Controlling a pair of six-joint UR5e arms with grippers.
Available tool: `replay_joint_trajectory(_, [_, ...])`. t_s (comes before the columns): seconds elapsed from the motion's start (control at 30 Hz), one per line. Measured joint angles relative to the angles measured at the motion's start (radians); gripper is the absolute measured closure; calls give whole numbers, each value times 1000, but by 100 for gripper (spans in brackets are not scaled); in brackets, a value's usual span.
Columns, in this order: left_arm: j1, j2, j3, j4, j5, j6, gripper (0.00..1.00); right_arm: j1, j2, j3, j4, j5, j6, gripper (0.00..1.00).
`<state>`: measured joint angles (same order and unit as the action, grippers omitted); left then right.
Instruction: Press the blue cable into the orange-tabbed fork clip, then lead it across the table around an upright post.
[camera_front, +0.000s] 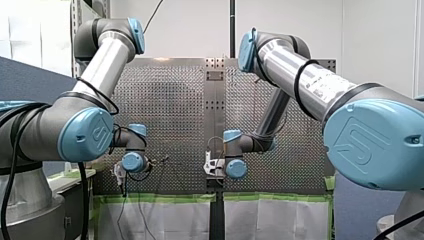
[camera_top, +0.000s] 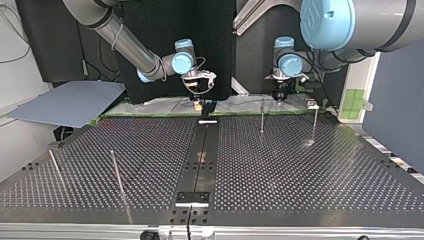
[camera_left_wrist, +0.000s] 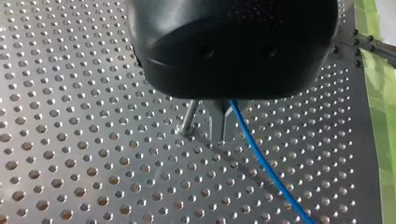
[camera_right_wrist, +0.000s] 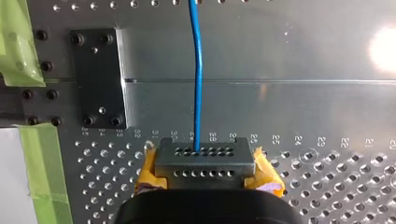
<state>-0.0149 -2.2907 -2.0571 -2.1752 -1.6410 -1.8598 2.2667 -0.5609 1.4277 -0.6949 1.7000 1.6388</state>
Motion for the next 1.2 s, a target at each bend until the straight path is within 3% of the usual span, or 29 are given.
replay_joint_trajectory(0.33, [9, -5, 1, -5, 50, -22, 100, -10, 10, 0, -7, -1, 0, 100])
replay_joint_trajectory(0.67, [17, -7, 20, -10, 58, -39, 100, -26, 21, 0, -7, -2, -2, 100])
replay_joint_trajectory(1.2, [32, -8, 117, -104, 81, -43, 100, -66, 23, -26, 5, -3, -8, 100])
